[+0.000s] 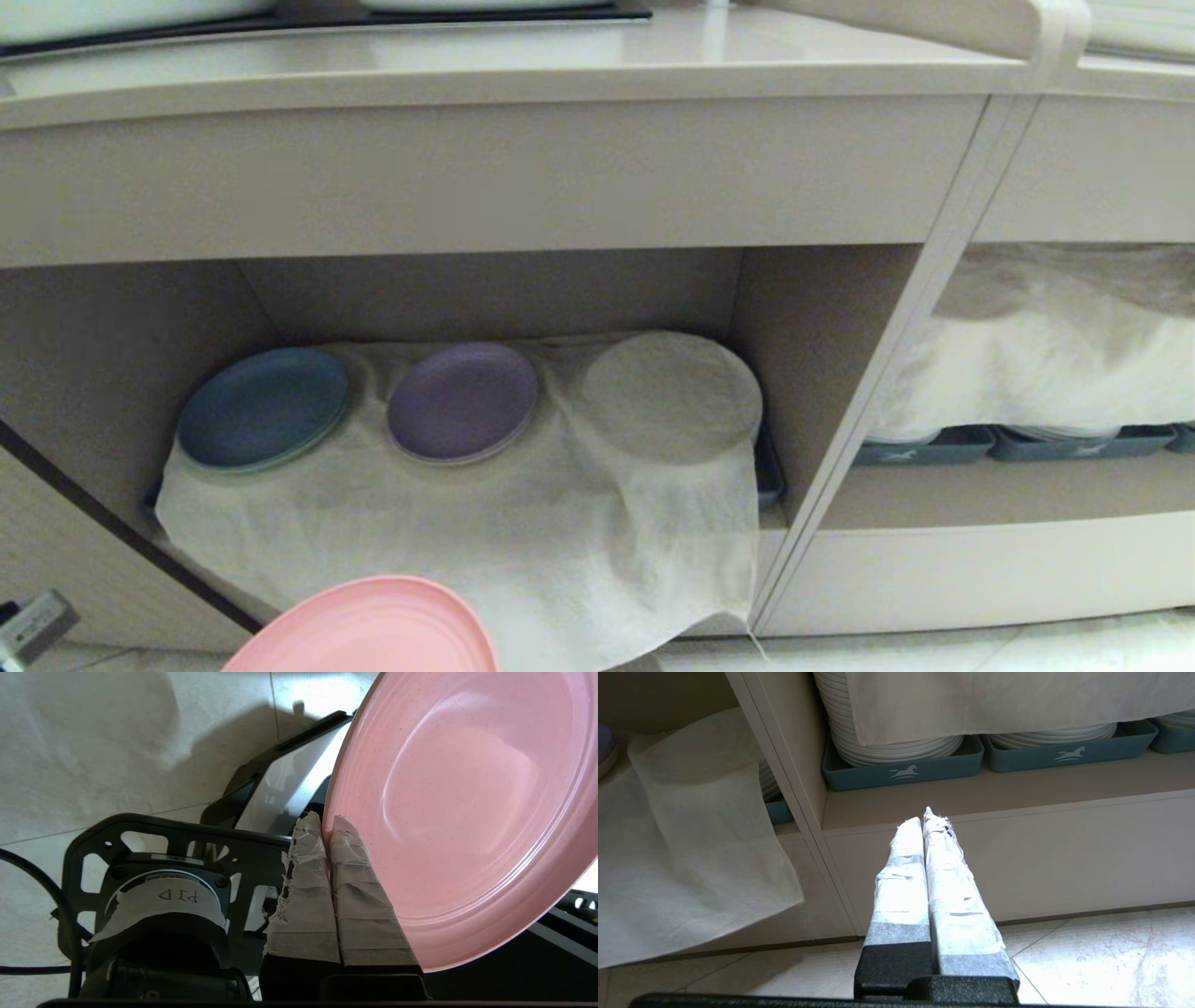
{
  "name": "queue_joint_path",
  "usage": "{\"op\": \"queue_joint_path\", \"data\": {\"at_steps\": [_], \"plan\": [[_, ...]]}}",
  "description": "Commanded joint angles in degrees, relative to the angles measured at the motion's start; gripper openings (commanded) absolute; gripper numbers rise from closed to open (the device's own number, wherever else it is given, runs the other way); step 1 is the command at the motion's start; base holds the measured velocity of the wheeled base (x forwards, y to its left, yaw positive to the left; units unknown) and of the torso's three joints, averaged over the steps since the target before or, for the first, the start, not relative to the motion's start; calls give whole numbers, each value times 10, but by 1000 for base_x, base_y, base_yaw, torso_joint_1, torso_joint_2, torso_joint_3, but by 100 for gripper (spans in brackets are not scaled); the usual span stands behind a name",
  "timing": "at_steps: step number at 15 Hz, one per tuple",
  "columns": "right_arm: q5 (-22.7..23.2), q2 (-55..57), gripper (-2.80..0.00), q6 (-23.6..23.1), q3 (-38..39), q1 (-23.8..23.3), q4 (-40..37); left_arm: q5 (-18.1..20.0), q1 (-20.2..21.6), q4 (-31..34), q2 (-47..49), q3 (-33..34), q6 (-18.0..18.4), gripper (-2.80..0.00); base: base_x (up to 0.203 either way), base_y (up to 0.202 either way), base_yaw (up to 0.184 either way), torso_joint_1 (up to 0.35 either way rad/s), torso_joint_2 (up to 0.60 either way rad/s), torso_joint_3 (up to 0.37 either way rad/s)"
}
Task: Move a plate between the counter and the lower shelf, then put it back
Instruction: Put the plate in the cupboard
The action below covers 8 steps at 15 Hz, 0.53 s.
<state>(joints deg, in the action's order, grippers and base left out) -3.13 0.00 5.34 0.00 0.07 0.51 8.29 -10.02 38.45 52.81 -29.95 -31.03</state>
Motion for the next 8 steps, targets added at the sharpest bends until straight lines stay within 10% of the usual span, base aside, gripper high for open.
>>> {"op": "queue_joint_path", "data": {"at_steps": [1, 8], "plan": [[0, 0, -280, 0, 0, 0, 0, 1, 0, 2, 1, 1, -2, -280, 0, 0, 0, 0, 0, 0], [0, 0, -280, 0, 0, 0, 0, 3, 0, 2, 1, 3, 1, -280, 0, 0, 0, 0, 0, 0]]}}
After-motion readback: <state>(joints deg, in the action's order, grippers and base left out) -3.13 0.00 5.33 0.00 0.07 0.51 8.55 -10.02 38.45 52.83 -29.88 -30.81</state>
